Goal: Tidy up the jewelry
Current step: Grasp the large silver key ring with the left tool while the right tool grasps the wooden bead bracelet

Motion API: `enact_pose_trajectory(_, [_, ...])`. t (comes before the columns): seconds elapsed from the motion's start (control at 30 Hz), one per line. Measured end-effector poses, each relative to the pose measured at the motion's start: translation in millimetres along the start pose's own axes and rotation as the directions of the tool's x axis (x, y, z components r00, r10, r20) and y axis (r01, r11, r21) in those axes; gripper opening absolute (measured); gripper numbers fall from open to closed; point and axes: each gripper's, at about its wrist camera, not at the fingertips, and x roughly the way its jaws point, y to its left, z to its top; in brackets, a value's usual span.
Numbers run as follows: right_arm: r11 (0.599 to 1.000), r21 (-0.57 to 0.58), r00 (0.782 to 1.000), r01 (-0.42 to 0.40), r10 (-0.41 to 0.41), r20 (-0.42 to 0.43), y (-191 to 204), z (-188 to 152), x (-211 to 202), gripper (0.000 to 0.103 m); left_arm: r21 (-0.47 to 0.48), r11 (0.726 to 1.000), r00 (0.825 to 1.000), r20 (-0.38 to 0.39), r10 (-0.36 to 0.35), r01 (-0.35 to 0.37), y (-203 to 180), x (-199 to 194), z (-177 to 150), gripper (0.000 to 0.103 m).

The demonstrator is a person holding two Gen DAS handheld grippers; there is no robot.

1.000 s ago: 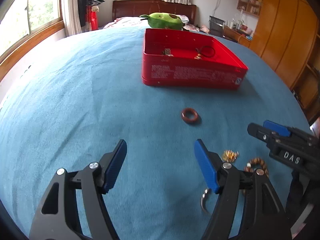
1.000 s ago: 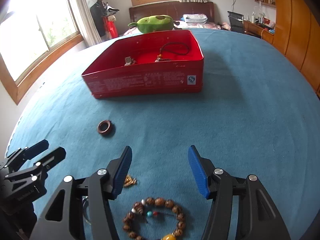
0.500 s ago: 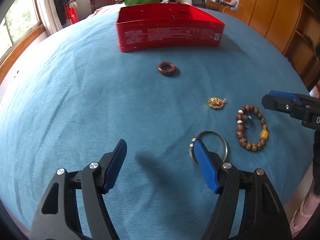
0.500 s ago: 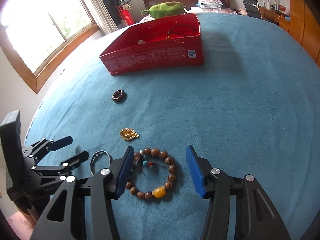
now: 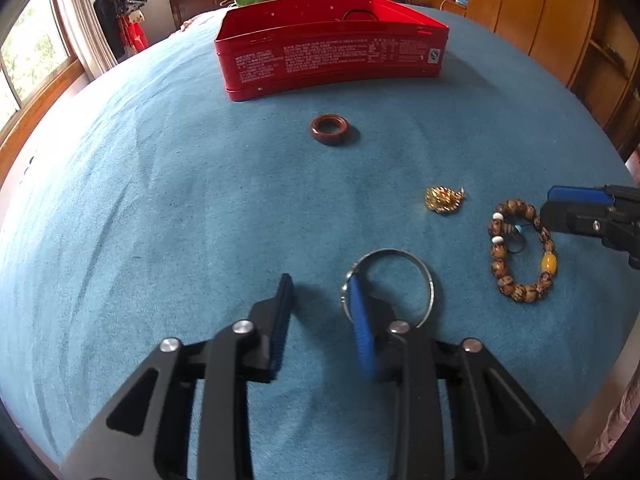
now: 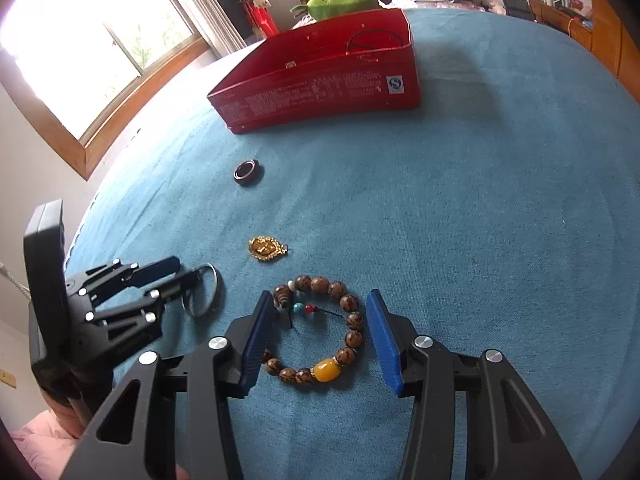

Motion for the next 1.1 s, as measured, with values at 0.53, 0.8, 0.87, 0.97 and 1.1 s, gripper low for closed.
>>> enact_pose_trajectory(0.53, [0.993,-0.095,0.995,0.075,-0.081,-0.061,9,-5,26,0.028,-0.069,0.997,0.999,0.009,0.045,-0.044,22,10,14,0.005])
enact_pose_trajectory(0.8, [0.999,-0.037,0.997,0.0,-0.003,-0.074,-3,-11,20,0.011,-0.097,0.995,1.0,0.026,0.009,-0.006,29,8,10,0.003])
enact_pose_trajectory(0.87, [0.999,-0.02,0.997,-0.038,0.037,-0.07,-6,-12,14,0.011,-0.123,0.992,0.999,0.028,-0.016,0.019,33,7,10,0.002])
enact_pose_trajectory(0.97, [0.998,-0.019,0.997,-0.063,0.062,-0.044,-7,-10,0,0.011,-0.151,0.987,0.998,0.039,-0.049,0.054,41,2,11,0.002])
enact_pose_trajectory(1.1, [0.995,-0.029,0.995,-0.096,0.096,-0.014,-4,-6,-20,0.011,-0.162,0.985,0.997,0.064,-0.046,0.056,47,-7,14,0.002])
